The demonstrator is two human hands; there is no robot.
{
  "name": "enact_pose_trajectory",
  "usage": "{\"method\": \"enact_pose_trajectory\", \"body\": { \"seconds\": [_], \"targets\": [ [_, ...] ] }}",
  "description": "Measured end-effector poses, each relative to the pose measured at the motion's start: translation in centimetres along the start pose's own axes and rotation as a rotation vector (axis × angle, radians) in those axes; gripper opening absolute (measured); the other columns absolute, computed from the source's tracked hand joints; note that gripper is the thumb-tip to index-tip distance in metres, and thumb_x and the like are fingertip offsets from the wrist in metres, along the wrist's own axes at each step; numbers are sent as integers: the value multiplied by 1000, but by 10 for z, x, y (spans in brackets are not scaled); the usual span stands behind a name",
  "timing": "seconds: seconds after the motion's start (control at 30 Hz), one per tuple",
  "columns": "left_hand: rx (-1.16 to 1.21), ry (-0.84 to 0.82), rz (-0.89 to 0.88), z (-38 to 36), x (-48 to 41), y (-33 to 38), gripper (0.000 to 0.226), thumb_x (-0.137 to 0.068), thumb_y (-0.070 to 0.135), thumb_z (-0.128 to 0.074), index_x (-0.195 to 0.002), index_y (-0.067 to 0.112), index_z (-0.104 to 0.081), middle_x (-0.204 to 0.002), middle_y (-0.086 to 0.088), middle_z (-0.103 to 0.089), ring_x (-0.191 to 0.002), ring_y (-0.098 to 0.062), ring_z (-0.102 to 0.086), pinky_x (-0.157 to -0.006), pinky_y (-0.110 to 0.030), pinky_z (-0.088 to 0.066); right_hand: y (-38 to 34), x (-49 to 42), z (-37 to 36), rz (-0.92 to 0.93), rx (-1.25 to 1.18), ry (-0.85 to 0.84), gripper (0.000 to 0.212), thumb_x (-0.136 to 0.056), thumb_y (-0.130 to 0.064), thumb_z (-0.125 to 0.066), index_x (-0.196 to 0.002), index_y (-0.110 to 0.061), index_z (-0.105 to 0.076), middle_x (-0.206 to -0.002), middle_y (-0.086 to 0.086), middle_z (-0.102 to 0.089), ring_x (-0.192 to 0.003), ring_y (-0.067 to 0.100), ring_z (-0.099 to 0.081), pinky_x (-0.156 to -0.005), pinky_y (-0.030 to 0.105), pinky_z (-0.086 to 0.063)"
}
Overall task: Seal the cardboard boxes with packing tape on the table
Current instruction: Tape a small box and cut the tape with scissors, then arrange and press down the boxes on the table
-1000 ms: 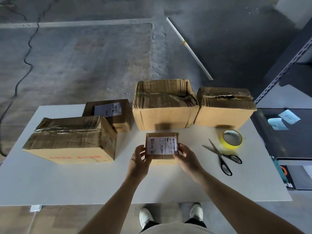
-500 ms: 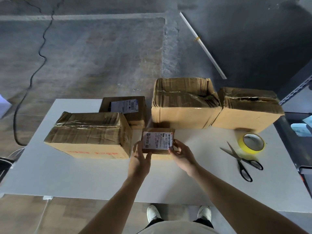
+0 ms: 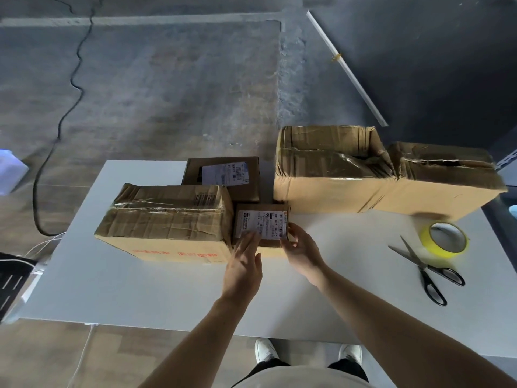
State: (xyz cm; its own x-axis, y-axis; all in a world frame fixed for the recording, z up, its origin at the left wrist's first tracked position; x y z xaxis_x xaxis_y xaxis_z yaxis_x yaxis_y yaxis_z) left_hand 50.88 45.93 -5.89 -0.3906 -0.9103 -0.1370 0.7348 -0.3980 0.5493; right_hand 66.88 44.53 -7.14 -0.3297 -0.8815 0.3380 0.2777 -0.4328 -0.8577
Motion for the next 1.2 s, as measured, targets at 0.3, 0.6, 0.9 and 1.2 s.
{"method": "enact_pose_trajectory", "body": {
  "seconds": [0.3, 0.6, 0.9, 1.2],
  "targets": [
    [13, -100, 39, 0, -4, 3, 61, -91, 7, -66, -146, 4, -42, -153, -12, -40, -145, -23, -33, -111, -31, -29, -4, -7, -3, -84, 39, 32, 39, -103, -26, -51, -140, -17, -47, -141, 8, -57, -117, 25, -61, -72, 14, -48],
    [-30, -84, -132, 17, 5, 22, 49, -89, 11, -70, -135, 8, -55, -142, -11, -54, -132, -25, -51, -94, -30, -47, 12, 24, 20, -70, 68, 163, 40, -100, -25, -55, -135, -9, -44, -131, 14, -61, -91, 19, -61, -69, 22, -49],
    [35, -38, 30, 42, 31, 41, 27, -97, 19, -58, -123, 17, -60, -132, -1, -60, -117, -19, -59, -92, -29, -50, 3, 63, 30, 231, 106, 220, 4, -95, -7, -60, -97, -7, -57, -89, -2, -65, -78, 16, -64, -62, 3, -41],
    [148, -26, 154, 68, 53, 34, 22, -99, 27, -54, -118, 20, -63, -128, 4, -63, -112, -13, -59, -92, -19, -43, -15, 93, 20, 306, 63, 119, 5, -96, -13, -61, -95, -9, -64, -89, -1, -71, -79, 10, -64, -64, 6, -41]
  ]
}}
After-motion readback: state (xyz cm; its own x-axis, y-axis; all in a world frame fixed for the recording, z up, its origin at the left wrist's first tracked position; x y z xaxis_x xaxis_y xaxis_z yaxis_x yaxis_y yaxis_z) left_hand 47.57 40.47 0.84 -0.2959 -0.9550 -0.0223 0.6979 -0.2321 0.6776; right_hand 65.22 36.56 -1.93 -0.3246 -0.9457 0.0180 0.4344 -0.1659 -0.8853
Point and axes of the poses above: each hand's wrist, its own x-axis away from the middle knuckle, its own z-axis out of the back of the hand, y = z × x, the point moved 5 cm from there along -x, towards the middle knuckle
